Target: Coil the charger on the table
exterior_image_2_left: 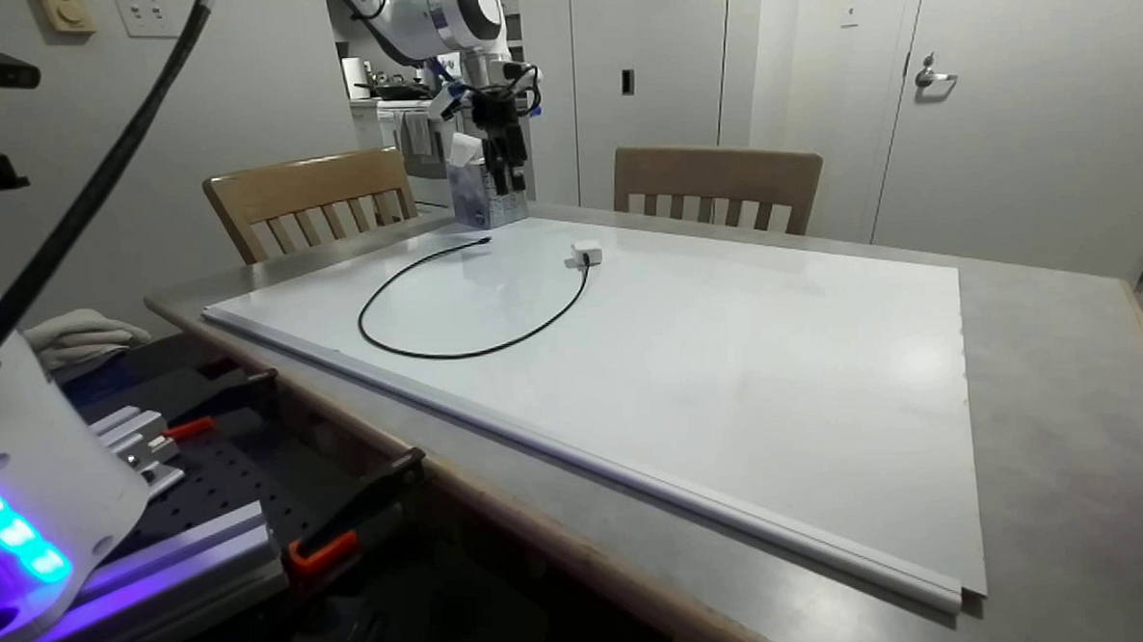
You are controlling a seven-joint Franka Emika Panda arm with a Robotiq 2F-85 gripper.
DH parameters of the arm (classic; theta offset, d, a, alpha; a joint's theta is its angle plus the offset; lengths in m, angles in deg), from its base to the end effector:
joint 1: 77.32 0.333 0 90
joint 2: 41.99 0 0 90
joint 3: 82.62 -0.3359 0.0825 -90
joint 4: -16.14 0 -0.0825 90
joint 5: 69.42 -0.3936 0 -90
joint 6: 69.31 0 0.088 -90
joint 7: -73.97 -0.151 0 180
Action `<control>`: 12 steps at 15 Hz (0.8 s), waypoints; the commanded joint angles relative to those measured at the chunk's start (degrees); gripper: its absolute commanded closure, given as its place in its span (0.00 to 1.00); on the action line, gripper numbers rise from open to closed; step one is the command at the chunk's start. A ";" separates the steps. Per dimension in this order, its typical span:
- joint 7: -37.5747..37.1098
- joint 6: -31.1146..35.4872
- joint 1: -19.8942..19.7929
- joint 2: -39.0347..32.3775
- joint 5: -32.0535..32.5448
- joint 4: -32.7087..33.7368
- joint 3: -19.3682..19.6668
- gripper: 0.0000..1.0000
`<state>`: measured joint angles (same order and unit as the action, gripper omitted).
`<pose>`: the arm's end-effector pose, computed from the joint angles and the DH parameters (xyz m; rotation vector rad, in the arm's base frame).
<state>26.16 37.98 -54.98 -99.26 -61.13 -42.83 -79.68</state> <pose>0.7384 0.2547 0.1848 2.8420 -0.6083 -0.0428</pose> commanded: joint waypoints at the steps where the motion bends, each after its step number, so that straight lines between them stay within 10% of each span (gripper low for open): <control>1: 1.59 -2.03 -0.29 -0.54 -0.30 1.12 -0.54 0.00; 12: 9.68 -6.36 -3.76 -1.55 -9.98 -0.32 -6.33 0.00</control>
<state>35.28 32.62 -57.88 -99.92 -69.49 -43.22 -84.97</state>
